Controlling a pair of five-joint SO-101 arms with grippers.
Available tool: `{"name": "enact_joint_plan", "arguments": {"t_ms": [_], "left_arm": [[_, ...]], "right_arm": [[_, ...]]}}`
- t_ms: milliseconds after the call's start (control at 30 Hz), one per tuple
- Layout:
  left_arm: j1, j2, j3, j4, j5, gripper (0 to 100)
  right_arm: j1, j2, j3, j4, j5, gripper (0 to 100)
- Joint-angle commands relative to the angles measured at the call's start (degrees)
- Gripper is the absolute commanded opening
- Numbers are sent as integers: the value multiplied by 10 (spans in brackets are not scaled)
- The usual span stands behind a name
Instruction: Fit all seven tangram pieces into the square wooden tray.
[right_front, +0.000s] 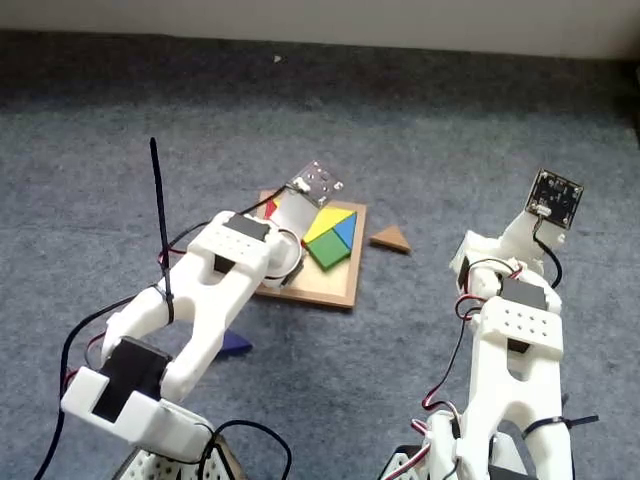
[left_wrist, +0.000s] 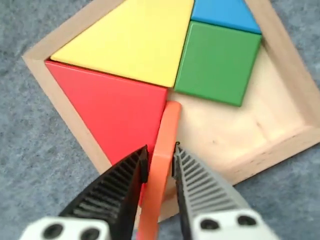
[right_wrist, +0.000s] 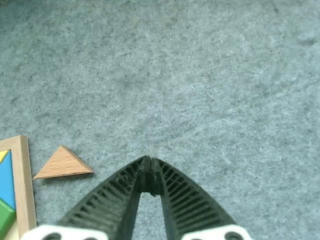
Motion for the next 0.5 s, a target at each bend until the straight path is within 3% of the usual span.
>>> {"name": "enact_joint_plan", "arguments": {"t_ms": [0, 367, 467], "left_arm": [[-5, -10, -26, 4, 2, 74], [13, -87, 33, 1, -1, 78], [31, -116, 64, 1, -44, 108]], "right_arm": [[7, -18, -6, -12, -2, 13], [7, -18, -7, -12, -2, 13], [7, -18, -7, -12, -2, 13]]}}
